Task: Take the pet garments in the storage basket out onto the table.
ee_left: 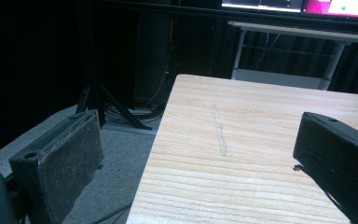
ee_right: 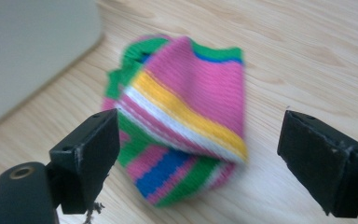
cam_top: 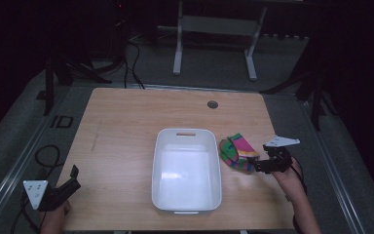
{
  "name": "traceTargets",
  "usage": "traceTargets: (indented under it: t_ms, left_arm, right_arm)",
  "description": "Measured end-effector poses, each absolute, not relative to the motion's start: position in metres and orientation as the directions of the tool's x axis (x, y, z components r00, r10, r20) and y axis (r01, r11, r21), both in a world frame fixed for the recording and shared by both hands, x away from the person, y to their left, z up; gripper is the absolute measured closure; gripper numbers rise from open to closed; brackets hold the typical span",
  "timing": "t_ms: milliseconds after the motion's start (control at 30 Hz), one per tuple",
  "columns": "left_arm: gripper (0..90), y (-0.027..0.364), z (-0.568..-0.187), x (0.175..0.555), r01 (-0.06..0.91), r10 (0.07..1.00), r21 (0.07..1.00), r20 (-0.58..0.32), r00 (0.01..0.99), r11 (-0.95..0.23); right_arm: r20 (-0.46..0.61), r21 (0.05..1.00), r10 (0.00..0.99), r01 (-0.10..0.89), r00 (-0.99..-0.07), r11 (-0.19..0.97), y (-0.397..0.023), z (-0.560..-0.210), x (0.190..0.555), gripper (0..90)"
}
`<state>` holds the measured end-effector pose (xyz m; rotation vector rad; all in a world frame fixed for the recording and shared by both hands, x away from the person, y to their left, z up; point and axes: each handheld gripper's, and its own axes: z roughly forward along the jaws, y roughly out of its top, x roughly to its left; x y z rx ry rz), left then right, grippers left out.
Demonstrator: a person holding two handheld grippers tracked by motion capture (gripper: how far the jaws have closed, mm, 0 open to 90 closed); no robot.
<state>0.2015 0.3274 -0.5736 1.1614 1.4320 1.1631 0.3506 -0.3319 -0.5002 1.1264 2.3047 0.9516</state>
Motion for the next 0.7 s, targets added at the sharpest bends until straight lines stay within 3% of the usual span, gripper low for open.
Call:
traceTargets:
  t_ms: [333, 700]
  left_arm:
    - [1.8, 0.327, -0.574, 0.201, 0.111, 0.988, 0.988, -0.091, -0.127, 0.106]
    - [1.8, 0.326, -0.574, 0.201, 0.116, 0.988, 0.988, -0.084, -0.127, 0.099]
  right_arm:
    - [-0.062, 0.795, 0.872, 0.505, -0.485, 0.337, -0.362, -0.512, 0.322, 12.8]
    - [-0.039, 0.815, 0.900, 0.508, -0.433, 0.280, -0.382, -0.531, 0.288, 12.8]
